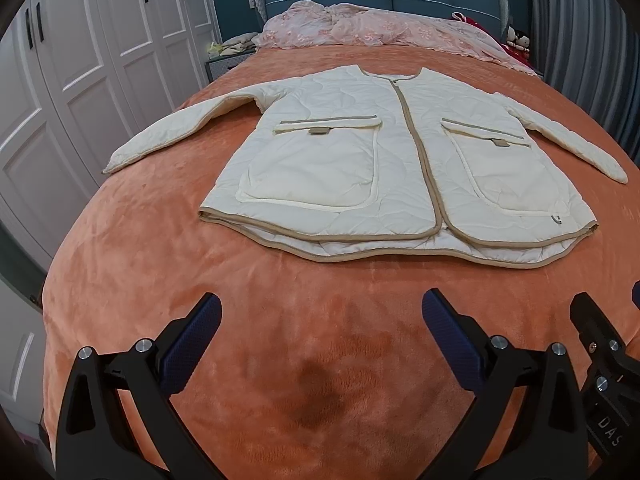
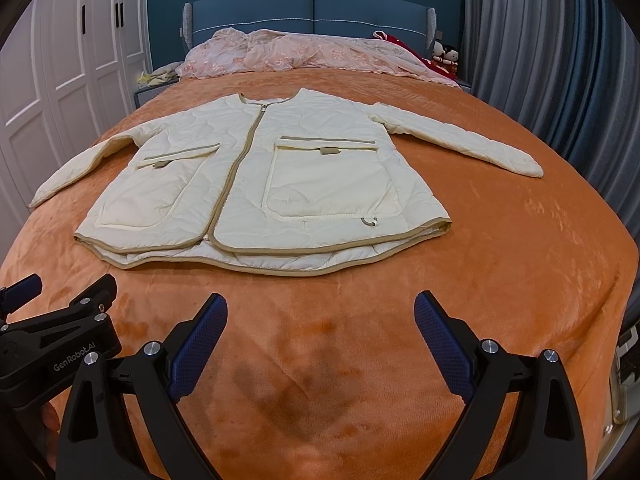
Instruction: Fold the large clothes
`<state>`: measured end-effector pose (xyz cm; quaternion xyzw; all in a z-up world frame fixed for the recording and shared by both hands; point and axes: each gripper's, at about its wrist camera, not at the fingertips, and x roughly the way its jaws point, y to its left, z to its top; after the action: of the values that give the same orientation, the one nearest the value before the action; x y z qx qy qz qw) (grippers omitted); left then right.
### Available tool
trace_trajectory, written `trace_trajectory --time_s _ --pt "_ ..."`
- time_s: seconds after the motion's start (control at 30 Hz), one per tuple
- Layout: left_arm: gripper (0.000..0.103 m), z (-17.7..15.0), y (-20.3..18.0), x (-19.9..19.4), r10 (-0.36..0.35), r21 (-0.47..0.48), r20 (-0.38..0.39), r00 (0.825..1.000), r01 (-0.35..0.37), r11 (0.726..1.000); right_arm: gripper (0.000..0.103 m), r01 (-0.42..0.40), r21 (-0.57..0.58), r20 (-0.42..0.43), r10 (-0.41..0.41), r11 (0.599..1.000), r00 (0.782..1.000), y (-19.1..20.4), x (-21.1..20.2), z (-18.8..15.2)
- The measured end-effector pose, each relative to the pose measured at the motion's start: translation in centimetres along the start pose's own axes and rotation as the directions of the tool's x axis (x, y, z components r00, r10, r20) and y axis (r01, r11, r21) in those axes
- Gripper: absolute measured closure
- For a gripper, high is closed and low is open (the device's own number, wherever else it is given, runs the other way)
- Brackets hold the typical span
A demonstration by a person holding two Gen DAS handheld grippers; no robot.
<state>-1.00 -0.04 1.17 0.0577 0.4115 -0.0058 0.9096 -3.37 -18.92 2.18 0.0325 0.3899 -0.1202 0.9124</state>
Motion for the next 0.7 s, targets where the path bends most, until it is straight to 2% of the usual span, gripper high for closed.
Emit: trace_trajectory --time_s 0.7 --pt "0.005 -0.30 0.41 -0.02 -0.002 -0.010 0.003 1.000 0.002 1.000 0.010 -0.004 -0.010 0.007 0.004 1.000 1.000 0.51 -0.26 -0.26"
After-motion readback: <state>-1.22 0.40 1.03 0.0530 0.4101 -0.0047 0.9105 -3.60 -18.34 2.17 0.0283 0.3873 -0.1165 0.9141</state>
